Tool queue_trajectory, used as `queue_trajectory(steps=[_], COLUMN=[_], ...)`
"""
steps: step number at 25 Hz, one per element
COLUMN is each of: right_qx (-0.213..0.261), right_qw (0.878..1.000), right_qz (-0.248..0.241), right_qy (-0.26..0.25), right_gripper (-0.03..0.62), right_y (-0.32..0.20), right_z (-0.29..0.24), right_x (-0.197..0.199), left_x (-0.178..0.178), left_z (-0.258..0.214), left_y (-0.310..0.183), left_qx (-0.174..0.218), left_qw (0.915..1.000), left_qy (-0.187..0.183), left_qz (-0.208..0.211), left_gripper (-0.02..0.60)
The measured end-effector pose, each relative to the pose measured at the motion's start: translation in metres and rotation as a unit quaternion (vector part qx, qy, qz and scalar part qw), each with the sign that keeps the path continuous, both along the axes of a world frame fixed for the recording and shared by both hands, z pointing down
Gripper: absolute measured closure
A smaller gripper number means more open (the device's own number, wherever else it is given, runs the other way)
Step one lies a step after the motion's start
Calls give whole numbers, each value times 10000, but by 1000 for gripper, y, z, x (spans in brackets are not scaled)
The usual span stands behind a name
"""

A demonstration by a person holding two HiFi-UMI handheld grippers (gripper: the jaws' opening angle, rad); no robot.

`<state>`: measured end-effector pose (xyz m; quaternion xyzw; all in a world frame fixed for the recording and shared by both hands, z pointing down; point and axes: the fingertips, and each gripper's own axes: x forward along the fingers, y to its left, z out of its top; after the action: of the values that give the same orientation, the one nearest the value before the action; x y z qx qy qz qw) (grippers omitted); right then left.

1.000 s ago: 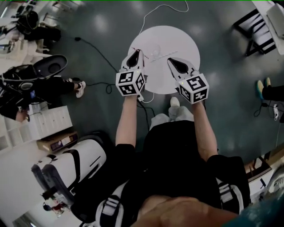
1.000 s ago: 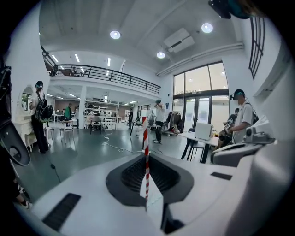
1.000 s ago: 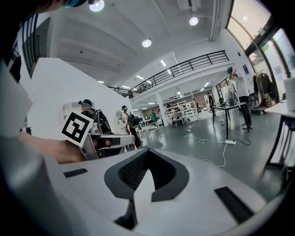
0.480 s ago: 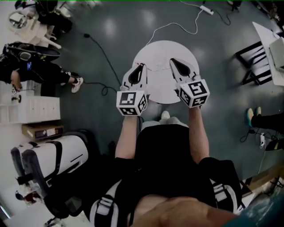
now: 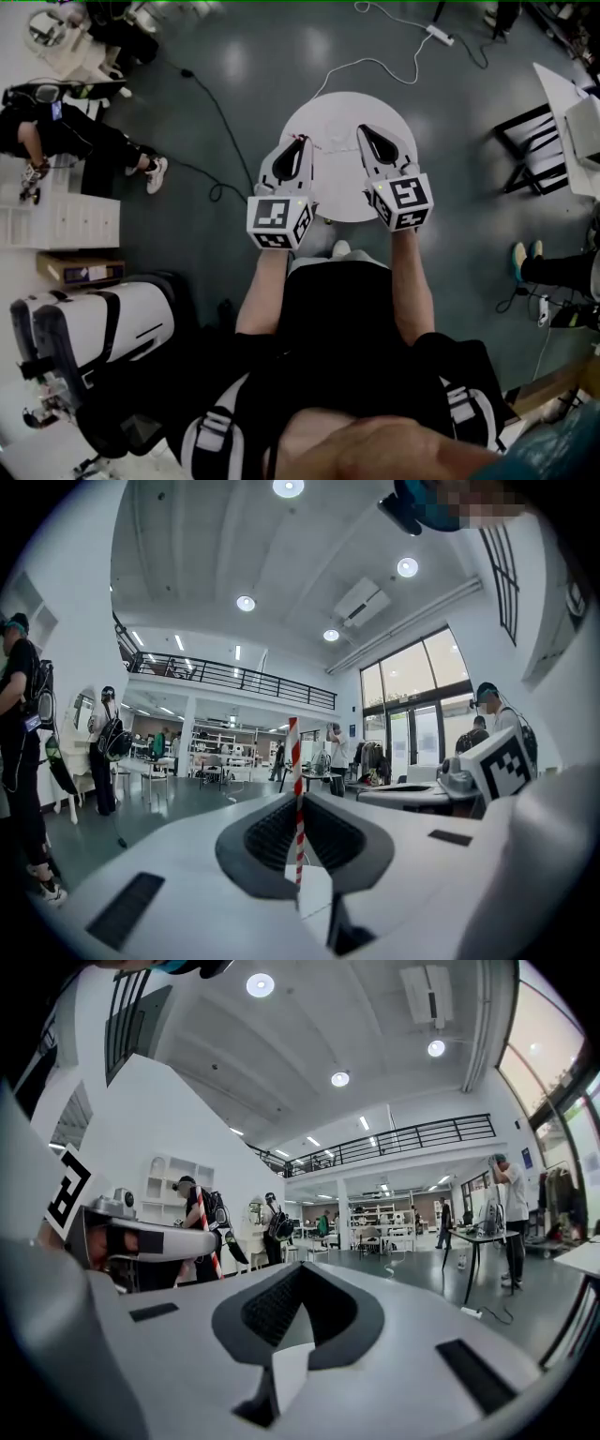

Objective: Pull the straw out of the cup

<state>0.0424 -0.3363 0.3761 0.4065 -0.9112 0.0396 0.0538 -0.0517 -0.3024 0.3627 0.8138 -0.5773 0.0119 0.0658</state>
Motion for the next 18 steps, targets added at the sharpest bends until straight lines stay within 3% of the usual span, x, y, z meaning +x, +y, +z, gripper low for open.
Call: queue_trajectory(steps=[18], right_qx=[78], right_qw=[9999], right_qz=[-82], right_qy=[-62], right_gripper=[579], right_y=[-6], right_z=[-2], right_x=[-7], left_x=[0], left_z=[-4], left_y=[-5], left_qx=[26], left_qw=[9999], left_qy=[30], left_qz=[99], left_gripper=[554])
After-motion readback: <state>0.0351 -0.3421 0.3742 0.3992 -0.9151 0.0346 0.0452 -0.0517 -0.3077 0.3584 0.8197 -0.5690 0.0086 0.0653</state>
